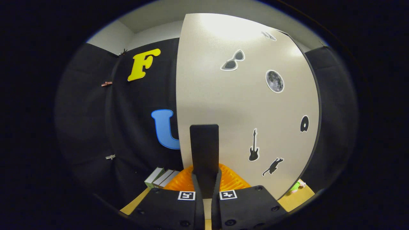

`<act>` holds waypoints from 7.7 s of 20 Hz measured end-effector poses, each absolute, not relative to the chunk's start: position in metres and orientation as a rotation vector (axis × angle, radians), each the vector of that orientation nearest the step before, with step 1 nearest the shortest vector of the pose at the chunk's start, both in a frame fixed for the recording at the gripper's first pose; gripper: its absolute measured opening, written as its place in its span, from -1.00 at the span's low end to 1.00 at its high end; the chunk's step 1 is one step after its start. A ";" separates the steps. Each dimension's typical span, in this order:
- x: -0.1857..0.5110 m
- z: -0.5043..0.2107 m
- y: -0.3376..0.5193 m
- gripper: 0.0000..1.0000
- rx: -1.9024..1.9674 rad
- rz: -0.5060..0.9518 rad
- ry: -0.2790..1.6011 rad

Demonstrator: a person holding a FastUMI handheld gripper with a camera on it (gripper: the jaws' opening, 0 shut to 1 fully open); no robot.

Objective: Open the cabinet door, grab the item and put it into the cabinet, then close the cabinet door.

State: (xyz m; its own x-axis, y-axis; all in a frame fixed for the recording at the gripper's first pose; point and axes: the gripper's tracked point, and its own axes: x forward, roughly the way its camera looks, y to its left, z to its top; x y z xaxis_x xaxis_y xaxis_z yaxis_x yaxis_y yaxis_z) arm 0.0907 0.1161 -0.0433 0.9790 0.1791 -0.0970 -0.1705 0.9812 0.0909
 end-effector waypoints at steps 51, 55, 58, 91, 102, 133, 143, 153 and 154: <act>-0.010 -0.027 -0.095 -0.33 -0.011 -0.196 0.031; -0.020 -0.021 -0.081 0.98 -0.028 -0.163 -0.004; -0.032 -0.044 -0.058 0.96 -0.052 -0.075 0.116; 0.067 -0.493 0.044 -0.58 -0.001 -0.033 0.921; 0.069 -0.399 0.039 -0.71 0.019 -0.031 0.807; 0.366 -0.102 0.080 -0.72 0.113 0.004 0.477; 0.436 -0.160 0.085 -0.67 0.079 -0.005 0.547; 0.453 -0.150 0.087 0.51 0.088 -0.018 0.500; 0.449 -0.143 0.086 0.75 0.094 -0.024 0.489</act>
